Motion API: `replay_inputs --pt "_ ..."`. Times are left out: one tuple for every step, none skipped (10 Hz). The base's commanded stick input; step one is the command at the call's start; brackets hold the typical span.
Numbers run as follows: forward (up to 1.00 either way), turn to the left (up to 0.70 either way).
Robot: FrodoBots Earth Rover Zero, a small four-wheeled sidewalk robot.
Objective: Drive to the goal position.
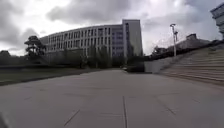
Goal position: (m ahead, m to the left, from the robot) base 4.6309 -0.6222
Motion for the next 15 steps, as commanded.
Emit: replay_inputs --pt "0.70 0.00" --pt "0.70 0.00" --pt "0.70 0.00" --pt "0.70 0.00" --pt "0.70 0.00" --pt "0.70 0.00" --pt "0.70 0.00" --pt "0.70 0.00" --pt "0.70 0.00" --pt "0.70 0.00" --pt "0.70 0.00" --pt "0.70 0.00" --pt "0.70 0.00" --pt "0.70 0.00" --pt "0.70 0.00"
